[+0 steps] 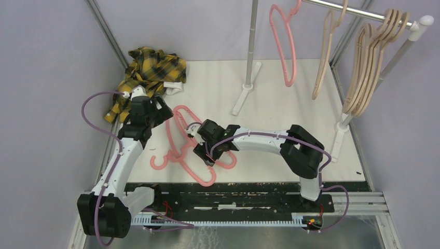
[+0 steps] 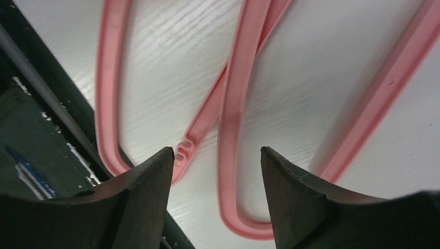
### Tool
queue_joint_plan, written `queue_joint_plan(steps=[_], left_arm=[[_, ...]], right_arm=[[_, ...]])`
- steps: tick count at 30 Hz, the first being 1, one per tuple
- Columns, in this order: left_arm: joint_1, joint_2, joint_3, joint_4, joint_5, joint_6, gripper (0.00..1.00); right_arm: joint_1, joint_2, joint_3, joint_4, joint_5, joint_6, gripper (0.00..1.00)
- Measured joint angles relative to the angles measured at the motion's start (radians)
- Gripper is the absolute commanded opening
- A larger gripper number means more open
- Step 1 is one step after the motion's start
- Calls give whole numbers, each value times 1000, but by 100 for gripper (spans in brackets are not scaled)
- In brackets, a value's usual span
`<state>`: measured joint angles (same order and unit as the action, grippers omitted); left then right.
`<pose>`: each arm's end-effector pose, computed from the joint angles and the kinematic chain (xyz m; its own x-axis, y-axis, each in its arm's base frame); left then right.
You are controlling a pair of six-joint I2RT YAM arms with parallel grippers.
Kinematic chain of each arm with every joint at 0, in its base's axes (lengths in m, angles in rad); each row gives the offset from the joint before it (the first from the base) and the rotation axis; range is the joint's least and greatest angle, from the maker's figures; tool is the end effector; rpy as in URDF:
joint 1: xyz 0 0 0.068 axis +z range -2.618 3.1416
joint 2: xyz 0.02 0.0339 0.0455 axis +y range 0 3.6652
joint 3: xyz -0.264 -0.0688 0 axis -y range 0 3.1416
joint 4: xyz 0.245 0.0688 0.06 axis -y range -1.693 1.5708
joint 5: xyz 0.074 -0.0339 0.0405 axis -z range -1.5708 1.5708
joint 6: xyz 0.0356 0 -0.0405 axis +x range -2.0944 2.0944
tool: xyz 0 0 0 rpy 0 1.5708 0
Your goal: Organize the hangers
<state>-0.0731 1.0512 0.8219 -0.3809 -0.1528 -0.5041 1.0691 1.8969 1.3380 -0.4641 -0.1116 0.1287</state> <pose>0.2304 -0.0114 0.2828 -0.4752 -0.4439 -0.7597 -0.3218 0.8913 -0.3195 0.1894 0.3536 0.1912 -0.5226 -0.6875 -0.5043 -0.8391 0.5196 0.1611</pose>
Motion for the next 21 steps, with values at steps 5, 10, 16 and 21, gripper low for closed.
queue_joint_plan(steps=[5,10,16,21], left_arm=[[0,-37,-9,0,8,0,99],[4,-50,-11,0,9,0,99],[8,-51,-15,1,11,0,99],[11,-59,-31,0,18,0,99]], right_arm=[[0,35,-31,27,39,-14,69],[-1,58,-34,60,56,-27,60],[-1,76,-32,98,68,-30,44],[0,80,-33,127,101,-28,15]])
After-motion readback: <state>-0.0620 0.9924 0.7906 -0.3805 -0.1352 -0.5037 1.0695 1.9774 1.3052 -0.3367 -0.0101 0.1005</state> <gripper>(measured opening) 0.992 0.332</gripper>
